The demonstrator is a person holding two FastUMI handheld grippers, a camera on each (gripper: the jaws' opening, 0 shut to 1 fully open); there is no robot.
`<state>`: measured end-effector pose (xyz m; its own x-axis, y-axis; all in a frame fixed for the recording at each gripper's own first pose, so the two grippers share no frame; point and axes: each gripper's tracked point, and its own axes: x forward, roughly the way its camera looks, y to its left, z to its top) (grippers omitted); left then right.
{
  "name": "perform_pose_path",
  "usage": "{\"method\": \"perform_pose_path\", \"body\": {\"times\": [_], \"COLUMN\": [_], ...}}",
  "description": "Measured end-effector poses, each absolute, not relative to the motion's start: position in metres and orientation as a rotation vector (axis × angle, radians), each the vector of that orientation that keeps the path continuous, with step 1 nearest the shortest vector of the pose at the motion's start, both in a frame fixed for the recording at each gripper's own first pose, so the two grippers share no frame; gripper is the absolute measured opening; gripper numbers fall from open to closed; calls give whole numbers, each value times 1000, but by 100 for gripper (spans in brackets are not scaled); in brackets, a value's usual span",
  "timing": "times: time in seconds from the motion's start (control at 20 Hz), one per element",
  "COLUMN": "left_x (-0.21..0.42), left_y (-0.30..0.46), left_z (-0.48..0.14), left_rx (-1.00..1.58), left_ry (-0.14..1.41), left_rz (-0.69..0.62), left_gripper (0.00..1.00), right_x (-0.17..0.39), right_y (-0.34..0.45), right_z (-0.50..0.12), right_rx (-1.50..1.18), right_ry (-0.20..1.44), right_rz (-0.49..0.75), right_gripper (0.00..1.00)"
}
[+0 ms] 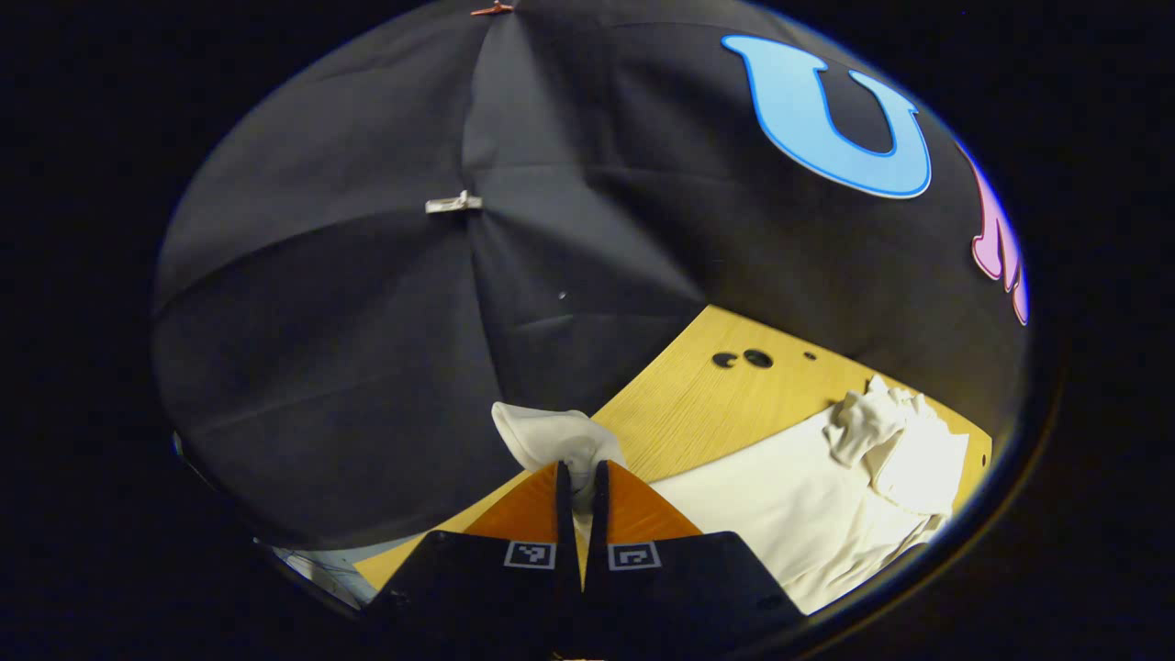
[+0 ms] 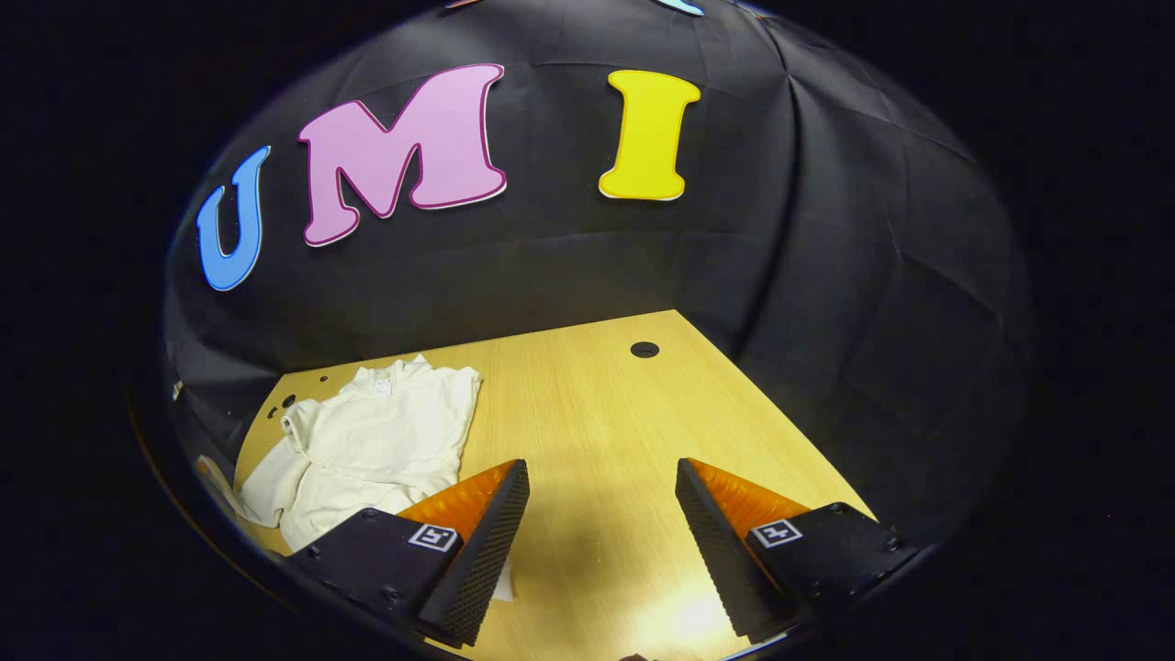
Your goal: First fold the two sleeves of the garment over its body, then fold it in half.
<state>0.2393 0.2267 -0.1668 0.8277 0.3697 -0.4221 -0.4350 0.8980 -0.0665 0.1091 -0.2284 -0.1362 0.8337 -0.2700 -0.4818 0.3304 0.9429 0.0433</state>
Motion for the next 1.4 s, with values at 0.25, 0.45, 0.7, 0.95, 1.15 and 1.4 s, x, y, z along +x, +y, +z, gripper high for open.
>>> {"method": "perform_pose_path", "body": {"times": [0.25,0.45,0.7,0.95,1.15,1.4], "left_x": [317,379,429,425,405,374], "left_y": [171,90,-52,-209,-304,-372], "left_z": [-102,-67,-49,-65,-114,-157], "left_rx": [-94,-39,-5,5,57,50], "left_ry": [312,249,205,220,306,395], "left_rz": [332,206,-6,-266,-420,-567], "left_gripper": [6,6,6,6,6,19], "right_x": [99,98,94,92,95,107], "right_y": [-254,-263,-269,-269,-263,-245], "right_z": [-151,-166,-184,-187,-192,-193], "right_rx": [148,173,177,170,172,180], "right_ry": [512,544,585,609,619,615], "right_rz": [-362,-394,-400,-378,-356,-320], "right_gripper": [99,99,99,99,99,99]}}
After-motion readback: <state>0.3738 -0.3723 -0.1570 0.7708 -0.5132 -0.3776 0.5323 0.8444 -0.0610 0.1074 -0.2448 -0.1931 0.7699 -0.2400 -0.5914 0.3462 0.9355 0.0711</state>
